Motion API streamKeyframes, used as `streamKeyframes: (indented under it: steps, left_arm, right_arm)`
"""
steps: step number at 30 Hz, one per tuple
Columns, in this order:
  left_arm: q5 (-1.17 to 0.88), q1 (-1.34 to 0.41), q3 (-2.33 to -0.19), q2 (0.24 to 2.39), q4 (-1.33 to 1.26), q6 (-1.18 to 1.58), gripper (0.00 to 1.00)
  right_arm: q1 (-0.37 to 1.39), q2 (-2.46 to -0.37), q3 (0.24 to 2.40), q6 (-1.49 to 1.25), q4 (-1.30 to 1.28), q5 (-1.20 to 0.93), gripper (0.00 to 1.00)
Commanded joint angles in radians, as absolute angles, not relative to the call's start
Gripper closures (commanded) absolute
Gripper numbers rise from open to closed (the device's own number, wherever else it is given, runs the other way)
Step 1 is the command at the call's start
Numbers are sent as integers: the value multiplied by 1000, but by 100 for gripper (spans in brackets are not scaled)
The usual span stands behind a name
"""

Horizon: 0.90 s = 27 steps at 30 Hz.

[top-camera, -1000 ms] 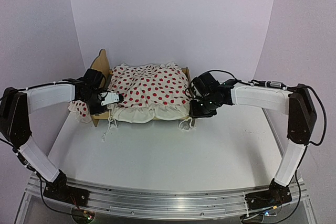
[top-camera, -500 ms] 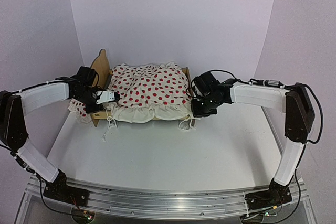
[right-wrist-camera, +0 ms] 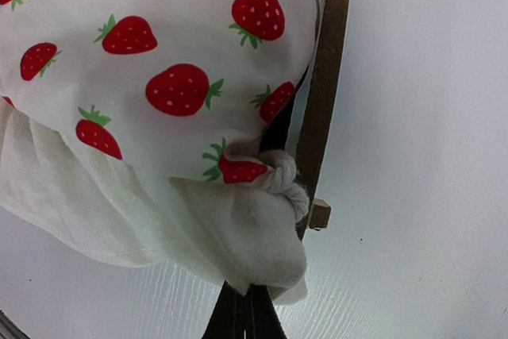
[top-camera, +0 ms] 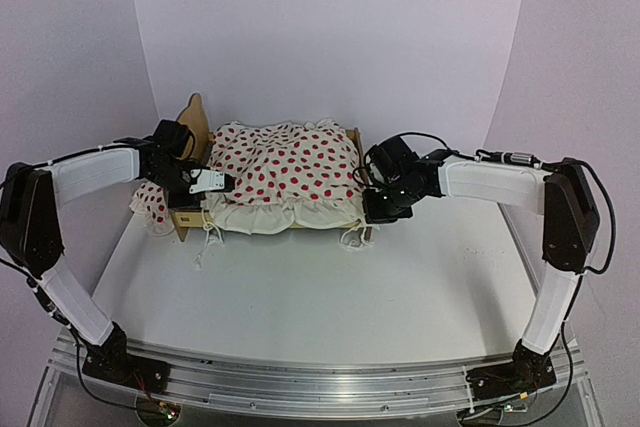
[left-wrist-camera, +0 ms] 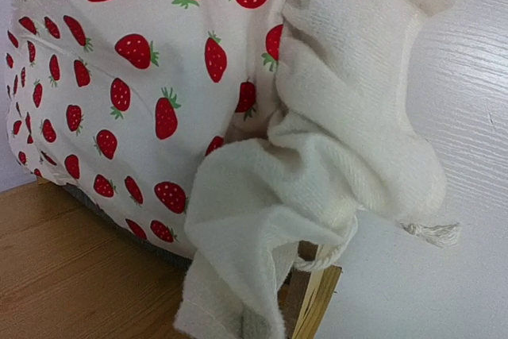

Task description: Set up the pet bed

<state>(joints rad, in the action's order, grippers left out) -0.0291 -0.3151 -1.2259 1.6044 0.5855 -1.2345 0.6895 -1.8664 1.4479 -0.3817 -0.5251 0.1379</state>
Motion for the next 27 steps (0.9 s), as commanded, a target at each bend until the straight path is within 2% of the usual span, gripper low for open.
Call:
streamKeyframes:
  steps: [1,7,11,27]
  left_arm:
    - [-30,-267,-1172,1449,629,-1294,100]
    - [58,-238,-976,1314,605,-1441,100]
    - [111,-234,-888,1298,536,-1507,100]
    - [222,-194,-855,1409,380,-1514,100]
  right_arm:
    - [681,-1850,1469,-366,-531,143,100]
    - [677,-1830,1455,-348,-531,137,100]
    - [675,-1815,1444,-340,-532,119,100]
    - [675,-1757,1314,-407,-534,-46,100]
